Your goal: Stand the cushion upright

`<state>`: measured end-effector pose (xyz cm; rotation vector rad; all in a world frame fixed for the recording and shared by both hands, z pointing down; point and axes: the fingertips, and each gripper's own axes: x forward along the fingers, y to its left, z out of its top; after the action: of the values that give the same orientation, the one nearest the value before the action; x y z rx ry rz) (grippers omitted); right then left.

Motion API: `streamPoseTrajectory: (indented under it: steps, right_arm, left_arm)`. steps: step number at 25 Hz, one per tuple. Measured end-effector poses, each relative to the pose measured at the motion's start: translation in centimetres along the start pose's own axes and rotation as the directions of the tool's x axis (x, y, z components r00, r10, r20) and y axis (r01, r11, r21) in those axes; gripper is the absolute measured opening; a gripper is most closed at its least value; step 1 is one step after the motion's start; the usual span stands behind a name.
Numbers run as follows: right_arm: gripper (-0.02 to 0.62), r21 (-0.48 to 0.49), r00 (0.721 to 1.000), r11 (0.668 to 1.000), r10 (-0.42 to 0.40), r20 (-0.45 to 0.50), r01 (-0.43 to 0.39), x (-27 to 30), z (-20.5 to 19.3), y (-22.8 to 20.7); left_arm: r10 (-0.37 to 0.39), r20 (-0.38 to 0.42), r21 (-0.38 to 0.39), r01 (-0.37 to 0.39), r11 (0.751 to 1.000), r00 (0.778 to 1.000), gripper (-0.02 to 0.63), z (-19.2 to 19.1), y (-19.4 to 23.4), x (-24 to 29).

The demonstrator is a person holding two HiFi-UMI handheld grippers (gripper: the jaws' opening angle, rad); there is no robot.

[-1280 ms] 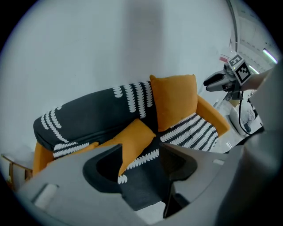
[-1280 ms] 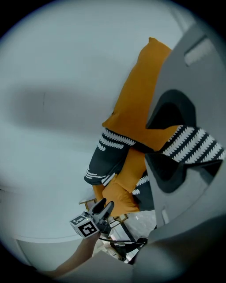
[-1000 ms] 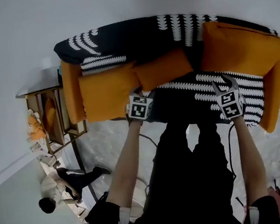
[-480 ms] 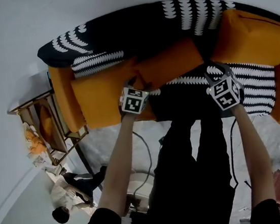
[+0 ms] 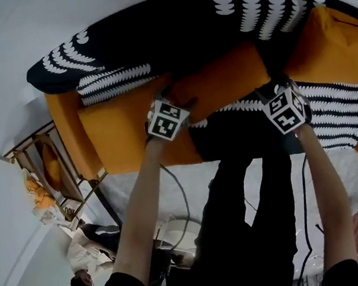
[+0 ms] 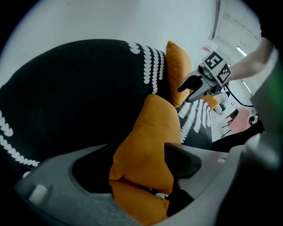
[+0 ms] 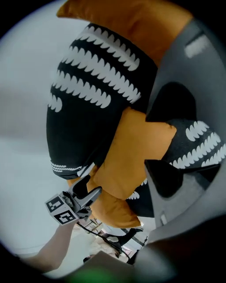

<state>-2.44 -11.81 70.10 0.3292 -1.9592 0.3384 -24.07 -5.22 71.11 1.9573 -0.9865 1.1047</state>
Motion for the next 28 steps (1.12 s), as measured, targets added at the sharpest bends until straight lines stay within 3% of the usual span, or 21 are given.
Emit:
streamPoseTrajectory:
  steps: [6,10,14,20,22,25,28]
  right_arm:
    - [0.336,0.008,0.998,0.999,0.047,-0.042,-0.047,4.7,-1.5,-0.5]
    - [0.388,-0.001,0.996,0.997,0.073,-0.06,-0.073,6.6,-2.4,-1.1]
    - [0.391,0.018,0.992,0.994,0.11,-0.065,-0.109,7.9,-3.1,-1.3]
    - [0.391,0.011,0.992,0.993,0.116,-0.057,-0.116,8.2,-3.7,-1.5]
    - [0.38,0.005,0.992,0.994,0.109,-0.061,-0.109,8.3,-3.6,-1.2]
    - [0.347,-0.009,0.996,0.997,0.074,-0.049,-0.074,8.6,-3.0,-1.0]
    - [0.325,-0.021,0.998,0.999,0.034,-0.046,-0.035,8.3,-3.0,-0.1]
  left_arm:
    - [-0.117,-0.063,0.12,0.124,0.985,0.991,0.373,0.5,0.4,3.6]
    - [-0.266,-0.101,0.052,0.272,0.961,0.959,0.388,0.3,-0.1,4.3]
    - [-0.366,-0.154,0.028,0.374,0.927,0.918,0.392,-0.2,-1.7,5.1]
    - [-0.355,-0.236,0.06,0.378,0.924,0.905,0.385,-0.4,-2.9,6.0]
    - [-0.344,-0.262,0.098,0.38,0.92,0.902,0.34,-0.7,-3.2,6.0]
    - [-0.31,-0.274,0.184,0.366,0.912,0.91,0.26,-0.5,-3.4,6.0]
    - [-0.271,-0.256,0.248,0.334,0.91,0.928,0.23,-1.0,-3.9,5.3]
